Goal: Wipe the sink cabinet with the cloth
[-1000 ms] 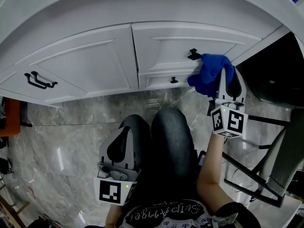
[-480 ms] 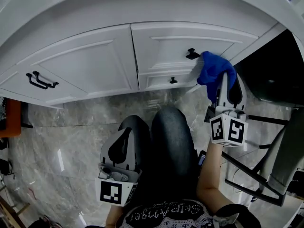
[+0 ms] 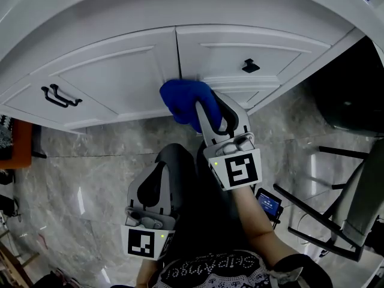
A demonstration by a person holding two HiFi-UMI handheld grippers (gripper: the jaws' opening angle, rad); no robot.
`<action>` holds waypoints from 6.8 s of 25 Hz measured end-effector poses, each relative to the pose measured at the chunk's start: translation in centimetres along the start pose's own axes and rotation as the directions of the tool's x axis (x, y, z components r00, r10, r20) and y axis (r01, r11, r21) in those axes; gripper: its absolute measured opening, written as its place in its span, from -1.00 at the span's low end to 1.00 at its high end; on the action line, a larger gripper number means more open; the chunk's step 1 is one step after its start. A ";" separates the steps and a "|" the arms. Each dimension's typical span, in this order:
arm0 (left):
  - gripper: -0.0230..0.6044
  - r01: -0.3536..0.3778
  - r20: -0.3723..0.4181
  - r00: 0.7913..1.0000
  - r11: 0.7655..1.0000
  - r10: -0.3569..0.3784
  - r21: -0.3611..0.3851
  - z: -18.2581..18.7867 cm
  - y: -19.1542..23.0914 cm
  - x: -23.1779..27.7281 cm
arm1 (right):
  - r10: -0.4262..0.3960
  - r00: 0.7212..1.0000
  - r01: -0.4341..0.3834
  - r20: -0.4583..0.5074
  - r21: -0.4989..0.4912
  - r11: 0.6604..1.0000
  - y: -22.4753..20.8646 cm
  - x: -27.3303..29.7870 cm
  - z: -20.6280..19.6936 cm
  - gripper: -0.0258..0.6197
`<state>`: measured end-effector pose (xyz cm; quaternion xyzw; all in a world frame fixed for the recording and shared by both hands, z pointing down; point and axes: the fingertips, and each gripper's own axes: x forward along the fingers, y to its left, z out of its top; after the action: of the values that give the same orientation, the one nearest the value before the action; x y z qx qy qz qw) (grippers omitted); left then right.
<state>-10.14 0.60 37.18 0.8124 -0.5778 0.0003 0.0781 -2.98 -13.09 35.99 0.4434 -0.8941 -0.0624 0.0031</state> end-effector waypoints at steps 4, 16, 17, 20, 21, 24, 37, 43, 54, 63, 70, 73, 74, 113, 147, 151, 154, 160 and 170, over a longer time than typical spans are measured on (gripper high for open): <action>-0.92 -0.013 -0.009 1.000 1.000 0.013 0.003 -0.1 0.5 -0.6 | 0.006 0.998 -0.006 -0.063 0.006 1.000 0.1 1.3 -2.4 -0.57; -0.92 -0.003 0.014 1.000 1.000 0.003 -0.003 0.4 0.2 -0.7 | 0.000 0.992 -0.003 -0.127 -0.021 1.000 -0.7 2.4 -4.9 -0.58; -0.92 -0.006 0.012 1.000 1.000 0.006 -0.003 0.4 0.3 -0.7 | 0.000 0.992 -0.003 -0.126 -0.023 1.000 -0.7 2.4 -4.8 -0.58; -0.92 -0.011 0.000 1.000 1.000 0.011 -0.001 0.0 0.4 -0.9 | -0.009 0.993 0.008 -0.122 -0.011 1.000 -1.2 2.1 -4.9 -0.59; -0.92 -0.009 -0.001 1.000 1.000 0.009 0.000 0.0 0.3 -0.9 | -0.016 0.993 0.016 -0.120 -0.001 1.000 -1.5 2.0 -4.9 -0.59; -0.92 -0.006 0.000 1.000 1.000 0.006 -0.010 0.1 0.1 -0.7 | -0.040 0.992 0.042 -0.122 0.013 0.999 -2.5 1.5 -4.8 -0.59; -0.92 0.011 0.001 1.000 1.000 -0.011 -0.008 -0.1 0.0 -0.6 | -0.185 0.974 0.187 -0.129 0.003 0.982 -8.0 -1.3 -5.0 -0.59; -0.92 0.009 0.005 1.000 1.000 -0.009 -0.010 -0.1 -0.1 -0.7 | -0.249 0.959 0.252 -0.133 0.008 0.968 -10.2 -2.6 -5.1 -0.59; -0.92 0.028 -0.009 1.000 1.000 -0.028 -0.014 -0.4 -0.7 -0.1 | -0.367 0.920 0.373 -0.138 0.020 0.927 -14.6 -5.1 -5.6 -0.59; -0.92 0.031 0.006 0.999 0.999 -0.031 -0.015 -0.4 -0.9 0.4 | -0.447 0.883 0.455 -0.142 0.028 0.890 -18.1 -7.1 -6.2 -0.59; -0.92 0.042 -0.010 0.999 0.999 -0.042 -0.013 -0.5 -1.0 0.7 | -0.521 0.841 0.530 -0.148 0.028 0.848 -21.0 -8.7 -6.5 -0.59; -0.92 0.045 -0.010 0.999 0.999 -0.045 -0.013 -0.5 -1.1 0.8 | -0.538 0.831 0.547 -0.145 0.028 0.837 -21.7 -8.9 -6.8 -0.59; -0.92 0.045 -0.010 0.999 0.999 -0.045 -0.013 -0.5 -1.0 0.8 | -0.546 0.825 0.556 -0.146 0.036 0.830 -21.9 -9.1 -6.9 -0.59; -0.92 -0.034 -0.017 0.999 0.999 0.034 -0.025 -1.0 1.0 -1.9 | 0.017 0.978 -0.003 -0.208 0.064 0.998 -0.2 2.4 -7.2 -0.59; -0.92 -0.015 -0.009 1.000 1.000 0.015 -0.014 -0.6 0.9 -1.4 | -0.342 0.914 0.370 -0.219 0.099 0.924 -14.8 -5.1 -8.6 -0.59; -0.92 -0.010 -0.015 1.000 1.000 0.010 -0.016 -0.7 0.7 -1.1 | -0.392 0.892 0.420 -0.223 0.090 0.903 -17.0 -6.3 -8.8 -0.59; -0.92 -0.006 -0.012 1.000 1.000 0.006 -0.014 -0.6 0.5 -0.8 | -0.447 0.865 0.477 -0.228 0.094 0.874 -19.0 -7.4 -9.2 -0.59; -0.92 0.001 -0.010 1.000 1.000 -0.002 -0.014 -0.8 0.3 -0.7 | -0.536 0.810 0.570 -0.240 0.103 0.815 -22.0 -9.2 -9.8 -0.59; -0.92 -0.001 -0.008 1.000 1.000 0.001 -0.018 -0.9 0.5 -1.4 | -0.569 0.782 0.606 -0.256 0.093 0.790 -22.1 -9.4 -9.7 -0.59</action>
<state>-11.00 1.88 38.02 0.8113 -0.5780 -0.0016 0.0874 20.80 -19.87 43.54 0.7031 -0.7069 0.0644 0.0422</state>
